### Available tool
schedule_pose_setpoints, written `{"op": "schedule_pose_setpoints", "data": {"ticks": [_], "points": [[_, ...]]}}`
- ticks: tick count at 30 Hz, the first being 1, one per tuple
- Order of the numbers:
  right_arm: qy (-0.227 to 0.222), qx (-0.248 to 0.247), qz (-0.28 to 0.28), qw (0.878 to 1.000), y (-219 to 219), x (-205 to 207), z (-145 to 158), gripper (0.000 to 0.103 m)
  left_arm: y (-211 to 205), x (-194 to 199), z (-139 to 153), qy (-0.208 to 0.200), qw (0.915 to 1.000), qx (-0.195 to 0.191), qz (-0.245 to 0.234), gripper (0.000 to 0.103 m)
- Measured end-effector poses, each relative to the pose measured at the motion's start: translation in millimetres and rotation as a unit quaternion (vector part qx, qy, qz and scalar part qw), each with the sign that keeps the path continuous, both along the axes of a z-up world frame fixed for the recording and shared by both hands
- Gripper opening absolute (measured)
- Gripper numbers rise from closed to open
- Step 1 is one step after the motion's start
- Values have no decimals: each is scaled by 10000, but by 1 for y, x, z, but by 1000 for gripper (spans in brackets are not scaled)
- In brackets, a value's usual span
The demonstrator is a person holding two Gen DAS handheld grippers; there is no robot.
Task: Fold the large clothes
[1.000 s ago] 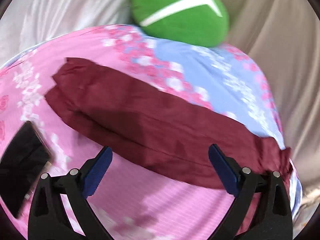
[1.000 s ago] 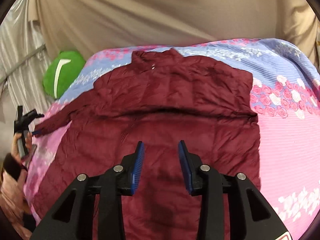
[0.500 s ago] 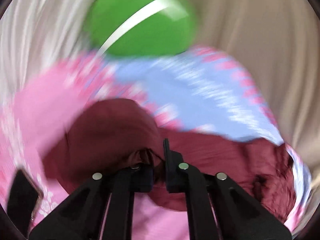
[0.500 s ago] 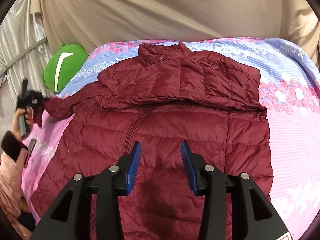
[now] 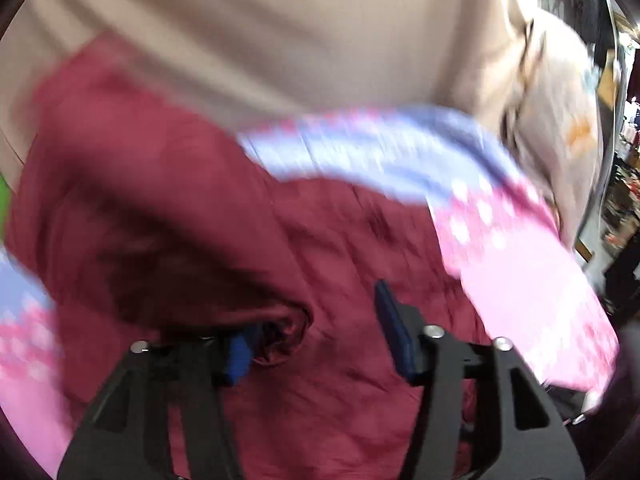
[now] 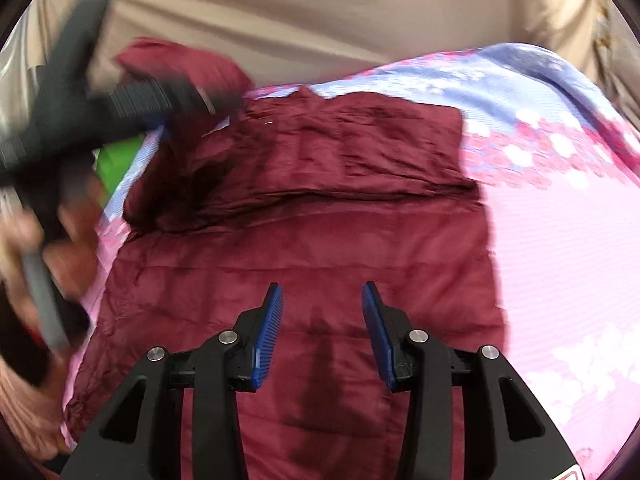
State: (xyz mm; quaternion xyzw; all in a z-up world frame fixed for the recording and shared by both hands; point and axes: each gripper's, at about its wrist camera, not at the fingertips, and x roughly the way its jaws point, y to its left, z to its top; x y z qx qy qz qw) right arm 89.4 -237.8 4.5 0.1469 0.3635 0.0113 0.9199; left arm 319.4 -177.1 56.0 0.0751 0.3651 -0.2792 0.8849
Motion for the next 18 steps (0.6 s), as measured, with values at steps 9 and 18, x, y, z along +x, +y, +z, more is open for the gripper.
{"op": "schedule_pose_setpoints", "data": {"ticks": [9, 18], "points": [[-180, -10, -152, 9997, -43, 8, 20, 54, 93, -5, -28, 598, 9951, -578, 532, 80], [200, 361, -260, 9988, -62, 84, 2, 66, 230, 40, -65, 1697, 9508, -1598, 2042, 89]]}}
